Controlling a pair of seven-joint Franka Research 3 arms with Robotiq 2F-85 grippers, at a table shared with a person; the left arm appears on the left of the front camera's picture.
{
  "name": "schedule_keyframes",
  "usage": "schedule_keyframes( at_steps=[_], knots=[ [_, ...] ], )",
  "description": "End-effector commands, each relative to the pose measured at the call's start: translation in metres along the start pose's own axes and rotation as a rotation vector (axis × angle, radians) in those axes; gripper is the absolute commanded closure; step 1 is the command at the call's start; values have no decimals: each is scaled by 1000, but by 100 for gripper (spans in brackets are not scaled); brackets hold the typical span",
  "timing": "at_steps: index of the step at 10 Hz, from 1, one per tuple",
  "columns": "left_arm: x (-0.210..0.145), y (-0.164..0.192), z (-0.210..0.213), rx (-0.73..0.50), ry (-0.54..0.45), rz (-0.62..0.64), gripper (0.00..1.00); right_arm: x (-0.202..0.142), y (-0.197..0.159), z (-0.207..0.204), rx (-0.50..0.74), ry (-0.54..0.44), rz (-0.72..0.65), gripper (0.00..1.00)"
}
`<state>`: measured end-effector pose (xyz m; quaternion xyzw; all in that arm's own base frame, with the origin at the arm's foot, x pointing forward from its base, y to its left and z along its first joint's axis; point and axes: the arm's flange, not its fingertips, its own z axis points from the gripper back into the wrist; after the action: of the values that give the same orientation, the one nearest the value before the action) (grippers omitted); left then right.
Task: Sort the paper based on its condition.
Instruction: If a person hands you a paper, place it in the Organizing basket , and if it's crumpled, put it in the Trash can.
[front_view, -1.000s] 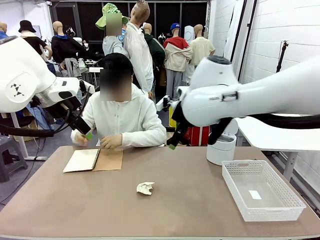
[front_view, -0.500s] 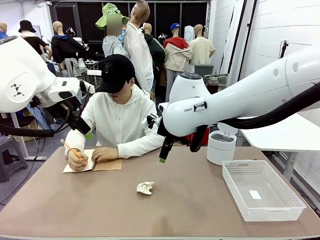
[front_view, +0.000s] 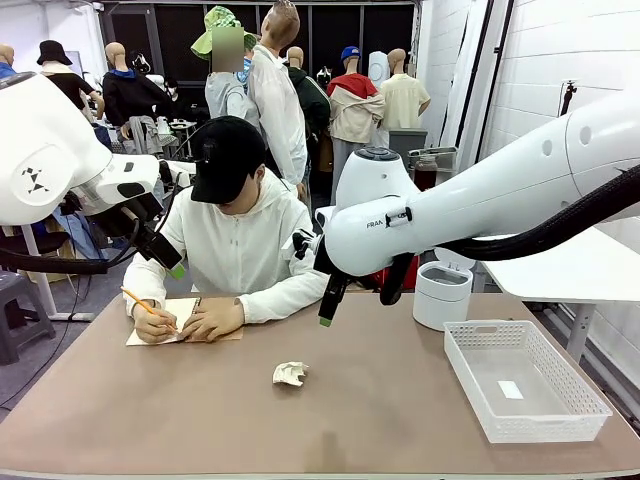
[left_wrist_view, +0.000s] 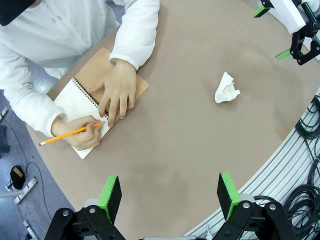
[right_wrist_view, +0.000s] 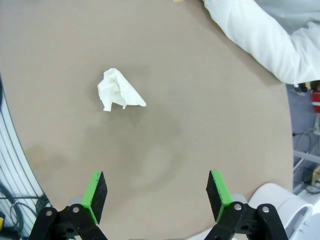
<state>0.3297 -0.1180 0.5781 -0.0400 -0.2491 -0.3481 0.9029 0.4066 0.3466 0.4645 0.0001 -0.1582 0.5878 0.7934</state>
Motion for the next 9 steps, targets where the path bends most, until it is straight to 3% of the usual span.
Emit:
schedule_keyframes(
  at_steps=[1,2,5,9],
  knots=[
    [0,0,1,-18,-6,-6,0,-1,-1,-1,13,-7,3,0],
    [0,0,1,-18,-6,-6,0,0,0,0,0,0,0,0],
    [0,0,1,-18,-6,-6,0,21,2,-49,25,24,189,0],
    [0,0,1,-18,-6,-6,0,44,3,-92,150,41,331,0]
  ],
)
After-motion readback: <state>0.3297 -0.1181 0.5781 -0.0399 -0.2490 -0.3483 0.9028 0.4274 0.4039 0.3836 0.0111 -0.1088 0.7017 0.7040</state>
